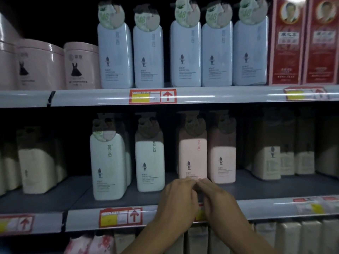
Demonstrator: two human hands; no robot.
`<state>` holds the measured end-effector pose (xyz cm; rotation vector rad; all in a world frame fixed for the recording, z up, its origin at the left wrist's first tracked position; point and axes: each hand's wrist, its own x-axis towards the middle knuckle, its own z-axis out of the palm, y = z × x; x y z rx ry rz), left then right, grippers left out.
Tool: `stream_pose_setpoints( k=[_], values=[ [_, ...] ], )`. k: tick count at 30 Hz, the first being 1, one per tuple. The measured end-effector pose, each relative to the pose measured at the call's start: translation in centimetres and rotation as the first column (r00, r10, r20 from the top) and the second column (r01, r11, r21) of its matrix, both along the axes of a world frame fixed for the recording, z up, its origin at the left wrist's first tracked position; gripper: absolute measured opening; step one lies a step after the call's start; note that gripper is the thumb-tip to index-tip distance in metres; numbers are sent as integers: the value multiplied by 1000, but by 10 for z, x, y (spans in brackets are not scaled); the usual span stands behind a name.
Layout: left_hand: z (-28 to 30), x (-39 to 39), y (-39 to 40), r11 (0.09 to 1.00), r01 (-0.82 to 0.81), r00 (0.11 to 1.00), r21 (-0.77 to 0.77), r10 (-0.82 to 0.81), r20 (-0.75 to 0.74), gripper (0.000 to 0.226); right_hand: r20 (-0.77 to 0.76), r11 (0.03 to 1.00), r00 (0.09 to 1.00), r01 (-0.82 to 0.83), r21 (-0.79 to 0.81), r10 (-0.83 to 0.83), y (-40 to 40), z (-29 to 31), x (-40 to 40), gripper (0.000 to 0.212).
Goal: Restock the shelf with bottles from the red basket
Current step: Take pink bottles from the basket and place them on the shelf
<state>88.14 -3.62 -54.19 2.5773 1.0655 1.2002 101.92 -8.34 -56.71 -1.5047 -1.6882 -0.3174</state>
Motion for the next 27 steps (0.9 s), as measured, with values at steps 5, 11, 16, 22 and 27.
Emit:
stream_pose_setpoints(
  k=[5,11,16,22,27],
  values=[
    [1,4,7,1000,4,999,-20,-5,-45,36,16,996,1000,26,-79,-25,9,4,-2,46],
    [-4,12,9,1000,0,995,-19,-2,-98,43,-23,991,998,59,-121,-62,16,9,0,23],
    [-6,14,13,999,0,996,-45,-4,-91,46,-12,990,998,58,-126,-60,15,9,-2,23],
    [-3,4,10,992,63,992,-110,-50,117,36,-86,997,993,81,6,-80,-4,9,-12,28],
    [8,-11,3,991,53,973,-121,-24,231,38,-96,996,993,76,41,-72,-18,14,-31,36]
  ],
)
